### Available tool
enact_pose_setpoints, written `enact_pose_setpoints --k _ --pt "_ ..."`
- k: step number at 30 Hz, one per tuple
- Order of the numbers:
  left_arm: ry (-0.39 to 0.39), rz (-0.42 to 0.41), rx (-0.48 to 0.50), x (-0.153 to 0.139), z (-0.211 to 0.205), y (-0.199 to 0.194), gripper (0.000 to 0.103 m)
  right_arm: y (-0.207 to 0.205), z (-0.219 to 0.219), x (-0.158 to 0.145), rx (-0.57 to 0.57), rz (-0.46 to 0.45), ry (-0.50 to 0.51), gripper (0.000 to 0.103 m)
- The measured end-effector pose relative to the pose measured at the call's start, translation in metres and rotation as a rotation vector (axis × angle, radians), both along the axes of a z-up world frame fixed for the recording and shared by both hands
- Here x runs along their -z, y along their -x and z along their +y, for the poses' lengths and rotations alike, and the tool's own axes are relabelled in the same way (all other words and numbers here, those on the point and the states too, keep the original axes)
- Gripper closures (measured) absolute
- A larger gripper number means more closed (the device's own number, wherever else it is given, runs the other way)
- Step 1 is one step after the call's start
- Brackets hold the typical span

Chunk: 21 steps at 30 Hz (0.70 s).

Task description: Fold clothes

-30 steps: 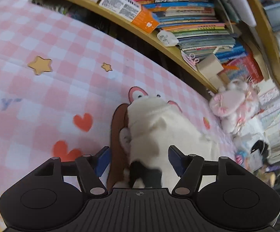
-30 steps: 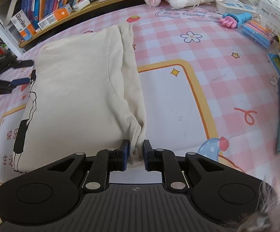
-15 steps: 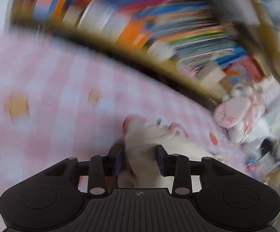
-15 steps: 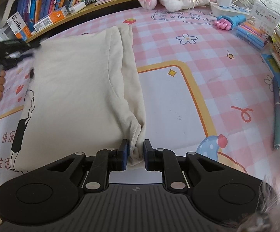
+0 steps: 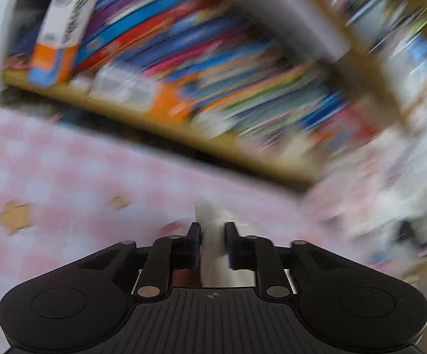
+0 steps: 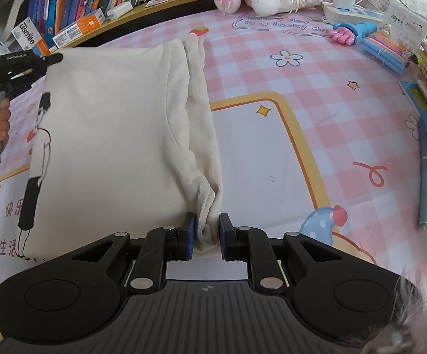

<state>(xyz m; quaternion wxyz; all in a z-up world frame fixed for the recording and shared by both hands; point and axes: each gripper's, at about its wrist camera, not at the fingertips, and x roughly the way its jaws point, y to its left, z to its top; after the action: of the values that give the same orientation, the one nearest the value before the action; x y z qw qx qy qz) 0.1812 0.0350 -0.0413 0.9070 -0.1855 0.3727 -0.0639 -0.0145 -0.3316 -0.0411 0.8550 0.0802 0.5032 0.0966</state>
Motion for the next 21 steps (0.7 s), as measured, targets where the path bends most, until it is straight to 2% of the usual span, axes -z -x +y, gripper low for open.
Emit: enact_pose_setpoints --k 2,3,4,5,7,10,14,16,18,21 --pt "0.037 0.009 -0.057 -0.003 0.008 0.006 0.065 -0.001 0.0 0.0 -0.011 0.002 0.0 0.088" --pt "0.058 0.008 -0.085 -0.006 0.012 0.01 0.053 -0.002 0.0 0.0 -0.018 0.003 0.002 0.088" --pt "0.08 0.008 -0.114 -0.008 0.016 0.014 0.036 -0.002 0.0 0.0 -0.026 0.004 0.002 0.088" --pt "0.102 0.008 -0.143 -0.01 0.02 0.018 0.032 -0.002 -0.001 0.0 -0.035 0.004 0.001 0.088" --pt "0.107 0.008 -0.151 -0.015 0.023 0.033 0.03 -0.004 -0.003 0.0 -0.05 0.005 -0.007 0.088" --pt "0.092 0.052 -0.159 -0.014 0.019 0.061 0.03 -0.006 -0.007 0.0 -0.076 0.011 -0.028 0.087" --pt "0.04 0.05 -0.153 -0.015 -0.001 0.12 0.029 -0.007 -0.011 0.0 -0.119 0.016 -0.061 0.081" --pt "-0.016 0.031 -0.138 -0.017 -0.016 0.146 0.022 -0.008 -0.012 0.0 -0.146 0.018 -0.08 0.075" --pt "-0.088 0.009 -0.106 -0.02 -0.034 0.166 0.02 -0.009 -0.014 0.0 -0.176 0.022 -0.108 0.065" --pt "-0.185 -0.005 -0.066 -0.025 -0.059 0.189 0.014 -0.011 -0.015 -0.001 -0.222 0.026 -0.132 0.059"
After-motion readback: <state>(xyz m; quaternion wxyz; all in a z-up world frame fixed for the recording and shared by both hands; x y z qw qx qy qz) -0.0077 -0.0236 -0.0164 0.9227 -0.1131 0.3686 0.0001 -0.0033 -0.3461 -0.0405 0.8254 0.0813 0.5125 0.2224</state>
